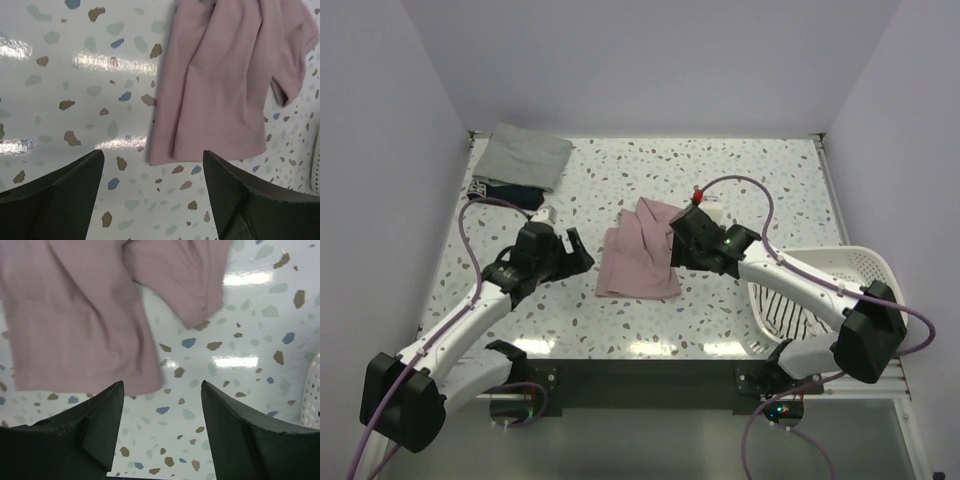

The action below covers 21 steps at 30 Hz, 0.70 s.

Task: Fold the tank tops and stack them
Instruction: Move the tank top to the center of the board

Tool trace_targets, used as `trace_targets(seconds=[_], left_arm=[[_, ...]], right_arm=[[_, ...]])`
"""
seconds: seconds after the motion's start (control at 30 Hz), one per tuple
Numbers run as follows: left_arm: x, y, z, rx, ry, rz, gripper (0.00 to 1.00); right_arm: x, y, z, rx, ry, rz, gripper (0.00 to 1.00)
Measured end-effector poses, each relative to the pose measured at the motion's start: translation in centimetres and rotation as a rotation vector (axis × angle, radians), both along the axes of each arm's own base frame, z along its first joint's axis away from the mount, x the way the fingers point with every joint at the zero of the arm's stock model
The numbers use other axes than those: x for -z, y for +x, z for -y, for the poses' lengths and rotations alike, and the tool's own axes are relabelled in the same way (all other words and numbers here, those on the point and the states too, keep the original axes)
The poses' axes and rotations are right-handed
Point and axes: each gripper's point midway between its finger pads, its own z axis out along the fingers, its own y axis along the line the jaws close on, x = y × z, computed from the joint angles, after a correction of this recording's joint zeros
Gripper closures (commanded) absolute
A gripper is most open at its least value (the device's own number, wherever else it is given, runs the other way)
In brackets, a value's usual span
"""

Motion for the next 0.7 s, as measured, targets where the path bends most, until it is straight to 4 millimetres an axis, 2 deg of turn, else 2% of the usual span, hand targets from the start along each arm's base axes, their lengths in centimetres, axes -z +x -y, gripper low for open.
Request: trace_targets(seconds=[0.07,0.13,0.17,0.23,0.33,0.47,0.57,0.6,0.7], left_arm=[[2.3,-1.1,0.0,-0.01,-0.02,-0.054,0.21],[4.1,-1.9,0.1,-0.021,-0.038,-0.093,0.26],[5.0,-2.2,0.1,-0.023,-0.044,-0.112,0.27],[6.5,-2.6,0.4,-0.022,-0.062,-0.145,0.32],[7.9,-2.9,1.3,0.003,-0.095,-0.18,0.34],[8.3,-2.3,2.2,0.029,-0.126,-0.181,0.41],[8.3,-1.6,2.7,0.036,-0.141,-0.159,0.48],[8.4,-1.5,2.7,0.038,-0.143,-0.157,0.53],[9.3,-1.4,2.9,0.041,-0.143,-0.172,0.61]], right_arm=[[-1.2,-0.7,-2.0,-0.049,0.028,0.041,0.42],[-1.7,-1.8,-5.2,-0.125,0.032,0.066,0.52],[-1.7,-2.4,-6.7,-0.158,0.029,0.07,0.53],[-1.0,-3.7,-10.7,-0.237,0.02,0.063,0.58],[1.3,-5.0,-14.3,-0.301,-0.014,0.032,0.61],[3.7,-5.0,-15.0,-0.302,-0.06,0.001,0.68],[3.5,-4.5,-15.5,-0.292,-0.054,0.007,0.71],[3.3,-4.2,-16.0,-0.287,-0.045,0.014,0.71],[3.0,-3.5,-17.1,-0.276,-0.023,0.034,0.71]])
